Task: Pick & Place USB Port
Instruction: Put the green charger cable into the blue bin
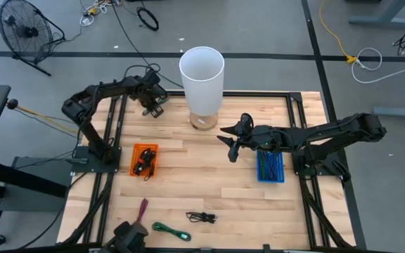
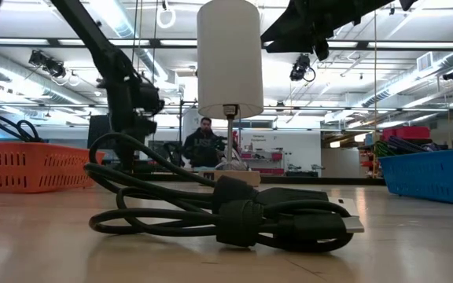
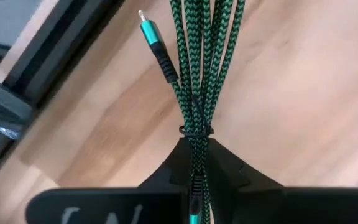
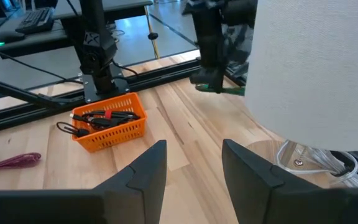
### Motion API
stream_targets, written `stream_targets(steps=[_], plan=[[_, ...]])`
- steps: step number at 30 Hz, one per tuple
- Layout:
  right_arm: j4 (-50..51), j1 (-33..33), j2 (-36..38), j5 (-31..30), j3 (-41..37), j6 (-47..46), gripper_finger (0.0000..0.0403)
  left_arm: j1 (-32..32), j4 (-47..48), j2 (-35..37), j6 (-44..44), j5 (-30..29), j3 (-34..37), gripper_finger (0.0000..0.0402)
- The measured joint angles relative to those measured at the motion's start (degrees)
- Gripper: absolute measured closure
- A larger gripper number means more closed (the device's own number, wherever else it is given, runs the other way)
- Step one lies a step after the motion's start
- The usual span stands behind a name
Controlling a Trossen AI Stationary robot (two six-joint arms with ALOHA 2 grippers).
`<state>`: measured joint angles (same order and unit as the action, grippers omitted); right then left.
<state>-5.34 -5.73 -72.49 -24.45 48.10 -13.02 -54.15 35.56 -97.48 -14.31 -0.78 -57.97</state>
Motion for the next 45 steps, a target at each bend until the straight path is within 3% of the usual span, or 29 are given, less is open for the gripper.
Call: stream_targets(steps=[6,16,20,23,29,35,41,45], plan=[[0.03,0.01,0.02,0.00,0.00,0.00,0.0248,1.08,7.88,10.06,2.95,11.75,0.00,0.0377],[0.07,-0.01,0.02,0.00,0.00,0.00,0.0248,5.16,20.78,34.80,6.41,14.48,0.04,0.0377],[0.07,-0.01,0.02,-0.02,0.00,0.16,0.0248,9.27,20.84,45.80,9.85,18.99,0.04,0.0377],[0.07,-0.01,0.02,-0.04,0.00,0.20,0.0248,13.67,19.07,53.51,14.36,19.04,0.11,0.0377],[-0.06,0.00,0.02,-0.07,0.00,0.20,0.0248,22.76,8.34,66.91,23.12,19.23,5.62,0.0377],[-0.98,-0.01,0.04,-0.09,0.00,0.22,0.0248,30.96,-9.24,74.32,29.63,18.55,18.75,0.0377],[-1.97,-0.01,0.04,-0.04,0.00,0.22,0.0248,39.27,-30.56,72.34,30.58,14.46,30.56,0.0377],[-2.51,-0.01,0.04,-0.01,0.00,0.16,0.0248,45.50,-40.46,67.75,28.93,6.05,34.47,0.0377]])
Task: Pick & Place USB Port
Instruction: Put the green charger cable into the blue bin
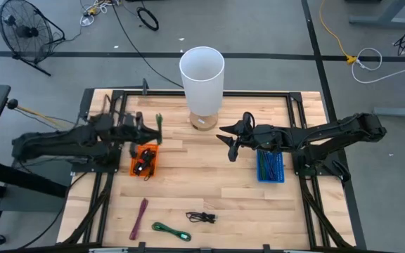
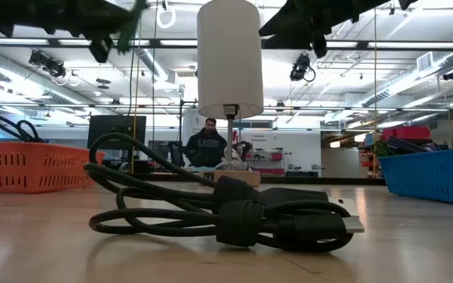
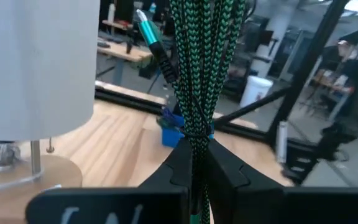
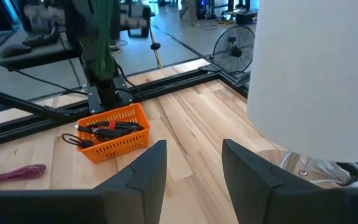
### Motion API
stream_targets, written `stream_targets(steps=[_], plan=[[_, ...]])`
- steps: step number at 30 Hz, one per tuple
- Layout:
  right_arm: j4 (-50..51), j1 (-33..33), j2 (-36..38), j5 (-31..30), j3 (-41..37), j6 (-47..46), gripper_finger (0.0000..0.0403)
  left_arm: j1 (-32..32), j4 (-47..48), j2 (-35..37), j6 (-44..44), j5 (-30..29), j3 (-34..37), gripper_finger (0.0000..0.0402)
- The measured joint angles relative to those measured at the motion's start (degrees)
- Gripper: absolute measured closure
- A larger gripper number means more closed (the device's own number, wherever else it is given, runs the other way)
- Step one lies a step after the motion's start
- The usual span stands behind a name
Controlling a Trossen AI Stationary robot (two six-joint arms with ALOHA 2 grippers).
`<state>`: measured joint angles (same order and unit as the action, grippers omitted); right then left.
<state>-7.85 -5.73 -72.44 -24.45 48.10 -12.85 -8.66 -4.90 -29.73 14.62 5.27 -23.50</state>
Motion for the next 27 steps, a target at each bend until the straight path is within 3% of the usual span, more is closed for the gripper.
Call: stream_targets(steps=[7,12,21,27], plan=[[-4.00,0.02,0.00,2.14,0.00,-0.18,0.0248,11.63,-15.99,-15.20,-4.00,-11.79,1.61,0.0377],[-6.76,0.00,0.00,5.63,0.00,-0.19,0.0248,15.94,-26.62,-25.48,-8.60,-18.05,-0.21,0.0377],[-11.83,0.02,-1.99,8.40,0.02,0.06,0.0248,17.66,-30.64,-40.42,-13.81,-20.15,-10.15,0.0377],[-16.80,0.00,-5.82,10.52,0.05,3.73,0.0248,17.63,-30.39,-46.44,-18.22,-20.76,-16.68,0.0377]])
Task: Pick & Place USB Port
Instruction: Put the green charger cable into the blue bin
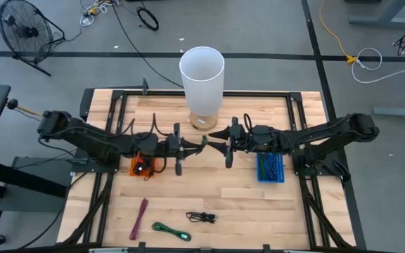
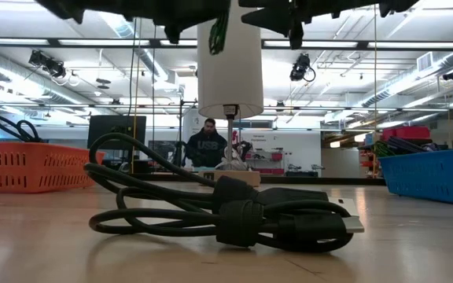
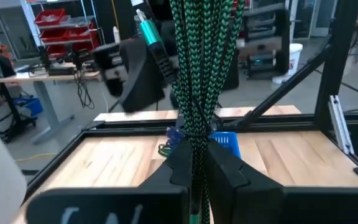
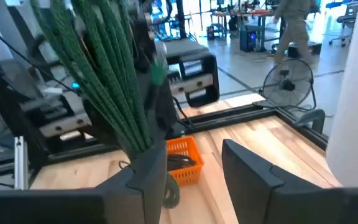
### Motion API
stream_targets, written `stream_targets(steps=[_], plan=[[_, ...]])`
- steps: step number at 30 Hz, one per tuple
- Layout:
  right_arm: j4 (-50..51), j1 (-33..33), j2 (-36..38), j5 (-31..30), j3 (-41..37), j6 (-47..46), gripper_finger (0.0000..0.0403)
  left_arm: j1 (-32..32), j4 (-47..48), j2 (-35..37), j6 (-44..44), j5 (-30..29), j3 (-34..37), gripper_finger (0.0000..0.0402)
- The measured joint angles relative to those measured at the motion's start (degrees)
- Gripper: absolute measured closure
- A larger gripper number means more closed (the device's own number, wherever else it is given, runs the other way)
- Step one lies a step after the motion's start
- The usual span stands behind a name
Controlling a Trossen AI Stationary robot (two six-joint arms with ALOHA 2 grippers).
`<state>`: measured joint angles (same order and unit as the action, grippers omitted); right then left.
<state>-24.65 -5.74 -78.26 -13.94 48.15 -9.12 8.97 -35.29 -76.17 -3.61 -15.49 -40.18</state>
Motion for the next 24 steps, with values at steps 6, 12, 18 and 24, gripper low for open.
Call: stream_targets(steps=[6,12,18,24], plan=[[-0.60,0.00,-0.63,0.01,0.00,0.58,0.0248,-0.17,-0.03,-2.12,-0.53,-0.31,-2.87,0.0377],[-2.85,0.04,-0.65,0.79,-0.01,1.72,0.0248,-0.16,0.42,-3.10,-0.56,-2.51,-2.91,0.0377],[-2.54,-0.02,-0.65,2.80,-0.01,1.08,0.0248,-0.07,0.48,-3.42,-3.17,-4.70,-2.89,0.0377],[-1.77,-0.07,-0.61,1.71,-0.01,2.15,0.0248,0.03,0.64,-2.86,-5.75,-7.04,-2.87,0.0377]])
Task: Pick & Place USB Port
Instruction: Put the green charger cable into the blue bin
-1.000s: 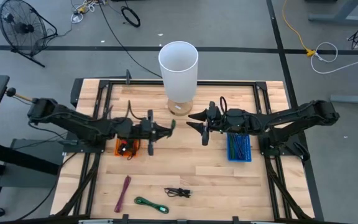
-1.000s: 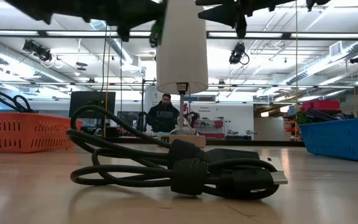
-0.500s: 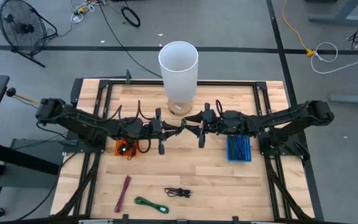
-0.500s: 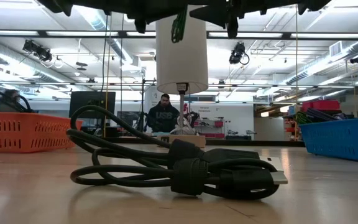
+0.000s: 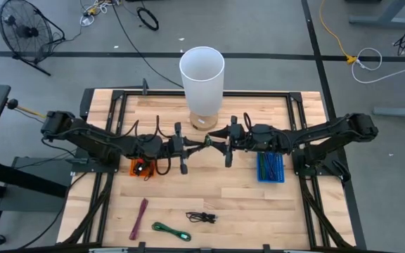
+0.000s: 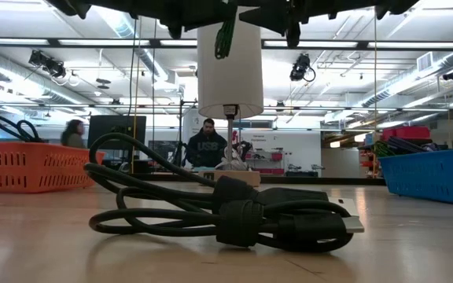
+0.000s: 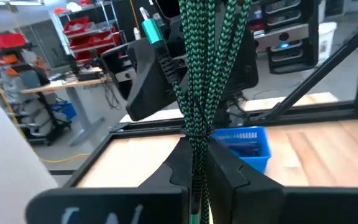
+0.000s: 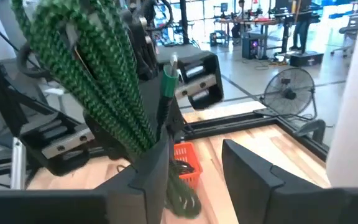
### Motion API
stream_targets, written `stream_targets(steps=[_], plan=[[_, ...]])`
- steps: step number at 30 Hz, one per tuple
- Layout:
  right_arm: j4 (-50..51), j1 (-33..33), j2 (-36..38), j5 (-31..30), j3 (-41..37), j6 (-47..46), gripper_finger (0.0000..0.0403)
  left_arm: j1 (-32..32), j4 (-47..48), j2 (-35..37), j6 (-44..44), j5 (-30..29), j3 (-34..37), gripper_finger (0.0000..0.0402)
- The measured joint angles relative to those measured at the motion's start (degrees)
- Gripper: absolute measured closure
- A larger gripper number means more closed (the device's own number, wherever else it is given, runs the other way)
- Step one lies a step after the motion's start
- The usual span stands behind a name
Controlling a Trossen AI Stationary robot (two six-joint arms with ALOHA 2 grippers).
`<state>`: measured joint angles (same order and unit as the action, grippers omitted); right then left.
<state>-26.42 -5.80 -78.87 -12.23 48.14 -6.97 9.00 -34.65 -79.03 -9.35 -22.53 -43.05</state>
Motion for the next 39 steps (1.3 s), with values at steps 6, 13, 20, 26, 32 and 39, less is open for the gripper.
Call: stream_targets(steps=[6,13,20,26,32,39], plan=[[0.46,-0.17,-0.02,0.85,0.00,0.11,0.0248,-0.27,1.13,1.80,-0.54,-3.01,0.02,0.0377],[-1.10,-0.11,-0.02,1.42,0.00,0.00,0.0248,-0.23,0.66,1.30,2.93,1.46,0.02,0.0377],[-5.44,-0.26,-0.04,1.29,-0.11,0.61,0.0248,-0.52,-0.16,-0.81,4.67,2.91,-0.03,0.0377],[-6.00,-0.31,0.00,-1.26,-0.09,1.58,0.0252,-0.86,-1.16,-0.89,5.87,5.79,0.00,0.0377],[-6.01,-0.37,0.00,-0.18,-0.08,1.87,0.0358,-1.21,-1.36,-0.89,5.87,6.06,0.02,0.0357],[-6.46,-0.39,0.00,-1.57,-0.07,3.59,0.0397,-1.21,-1.56,-0.89,5.69,5.95,0.02,0.0346]])
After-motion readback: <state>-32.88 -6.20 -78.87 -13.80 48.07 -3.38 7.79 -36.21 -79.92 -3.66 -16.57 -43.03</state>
